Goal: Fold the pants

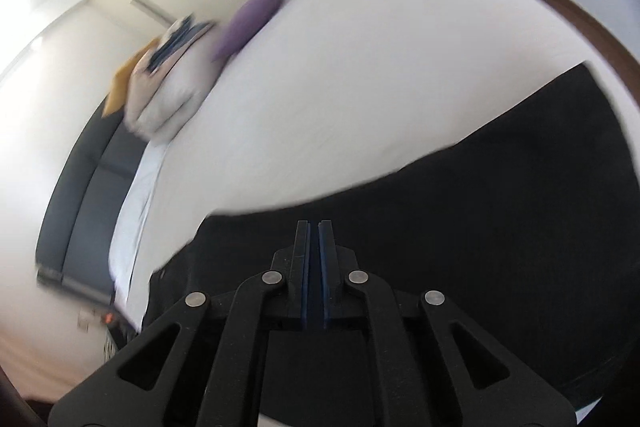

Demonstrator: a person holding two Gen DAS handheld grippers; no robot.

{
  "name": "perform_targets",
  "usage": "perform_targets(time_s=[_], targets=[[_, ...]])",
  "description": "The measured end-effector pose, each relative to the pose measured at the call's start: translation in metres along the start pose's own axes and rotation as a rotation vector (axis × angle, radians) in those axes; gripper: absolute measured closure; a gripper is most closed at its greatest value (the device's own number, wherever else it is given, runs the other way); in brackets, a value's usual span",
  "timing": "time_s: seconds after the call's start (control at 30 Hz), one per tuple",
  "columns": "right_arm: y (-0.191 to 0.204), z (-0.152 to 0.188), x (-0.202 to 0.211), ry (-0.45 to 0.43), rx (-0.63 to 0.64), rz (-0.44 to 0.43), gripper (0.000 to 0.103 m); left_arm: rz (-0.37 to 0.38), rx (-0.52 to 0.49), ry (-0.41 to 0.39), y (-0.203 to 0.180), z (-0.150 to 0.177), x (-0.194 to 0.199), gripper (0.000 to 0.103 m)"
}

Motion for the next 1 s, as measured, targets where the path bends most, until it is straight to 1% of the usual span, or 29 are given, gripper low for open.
perform_targets(time_s=[0.03,0.07,0.1,0.13,0.17,0.2,0.23,0.27,0.33,0.37,0.43,0.47,0.5,0.53,0.57,0.6,0.63,0.7,0.73,0.77,0.8,0.83,0.87,0.9,0.93,1.0], targets=[[0.010,0.012,-0.012,0.044,0.038,-0.026,0.099,-0.005,-0.001,-0.001,-0.001,0.000,0.001,0.004],[0.011,0.020,-0.023,0.078,0.050,-0.036,0.099,-0.009,-0.003,-0.002,-0.002,0.001,0.001,0.004],[0.006,0.026,-0.035,0.105,0.037,-0.022,0.099,-0.012,-0.004,-0.003,-0.003,0.001,0.002,0.004],[-0.009,0.027,-0.044,0.115,-0.014,0.025,0.099,-0.011,-0.003,-0.003,-0.004,0.002,0.002,0.004],[-0.031,0.033,-0.043,0.112,-0.079,0.057,0.103,-0.008,-0.001,-0.003,-0.004,0.001,0.002,0.004],[-0.057,0.032,-0.038,0.082,-0.162,-0.002,0.103,-0.004,0.001,-0.005,-0.005,0.002,0.003,0.004],[-0.072,0.029,-0.032,0.051,-0.211,-0.026,0.103,-0.002,0.002,-0.008,-0.005,0.003,0.004,0.004],[-0.080,0.026,-0.021,0.015,-0.220,0.015,0.103,-0.001,0.002,-0.010,-0.004,0.004,0.004,0.004],[-0.096,0.014,0.006,-0.076,-0.202,0.129,0.103,-0.002,0.003,-0.014,-0.004,0.005,0.005,0.004],[-0.105,0.007,0.021,-0.118,-0.218,0.173,0.103,-0.002,0.003,-0.016,-0.004,0.006,0.006,0.004],[-0.122,-0.001,0.045,-0.193,-0.289,0.229,0.103,-0.007,0.002,-0.023,-0.002,0.007,0.008,0.004],[-0.122,-0.002,0.054,-0.218,-0.293,0.268,0.103,-0.009,0.004,-0.026,-0.001,0.008,0.009,0.004],[-0.113,-0.006,0.061,-0.246,-0.271,0.327,0.102,-0.011,0.009,-0.031,0.000,0.009,0.011,0.005],[-0.100,-0.006,0.064,-0.269,-0.243,0.320,0.096,-0.014,0.023,-0.035,0.000,0.010,0.015,0.006],[-0.084,-0.009,0.060,-0.273,-0.217,0.233,0.096,-0.009,0.040,-0.040,0.000,0.009,0.020,0.012],[-0.068,-0.011,0.050,-0.256,-0.198,0.148,0.096,0.002,0.058,-0.056,0.000,0.007,0.029,0.015],[-0.050,-0.013,0.038,-0.228,-0.170,0.075,0.096,0.018,0.067,-0.090,-0.004,0.003,0.040,0.016],[-0.001,-0.010,-0.004,-0.148,-0.079,-0.070,0.096,0.061,0.072,-0.165,-0.014,-0.012,0.061,0.015],[0.020,-0.007,-0.028,-0.100,-0.052,-0.133,0.096,0.103,0.081,-0.197,-0.022,-0.023,0.069,0.015],[0.036,0.000,-0.049,-0.049,-0.045,-0.178,0.096,0.144,0.095,-0.212,-0.027,-0.031,0.072,0.015],[0.052,0.013,-0.075,0.018,-0.051,-0.215,0.096,0.197,0.124,-0.218,-0.034,-0.040,0.072,0.015],[0.060,0.019,-0.098,0.066,-0.064,-0.243,0.096,0.254,0.156,-0.213,-0.043,-0.047,0.067,0.015],[0.065,0.027,-0.118,0.106,-0.065,-0.253,0.096,0.309,0.165,-0.199,-0.055,-0.051,0.060,0.015],[0.072,0.031,-0.135,0.132,-0.059,-0.243,0.096,0.348,0.153,-0.180,-0.070,-0.054,0.051,0.018],[0.069,0.031,-0.153,0.154,-0.063,-0.218,0.096,0.354,0.132,-0.156,-0.086,-0.053,0.040,0.021],[0.053,0.052,-0.175,0.174,-0.132,-0.163,0.103,0.381,0.123,-0.083,-0.108,-0.044,0.014,0.031]])
Point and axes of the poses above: each gripper's, at about its wrist camera, not at the fingertips, and x roughly against the way its jaws point, y to its left, z to its underside, the point moved 1 cm from there along -x, roughly the way its jaws point, and after that the axes turned 1 degree about -x, right-handed, at the moved point
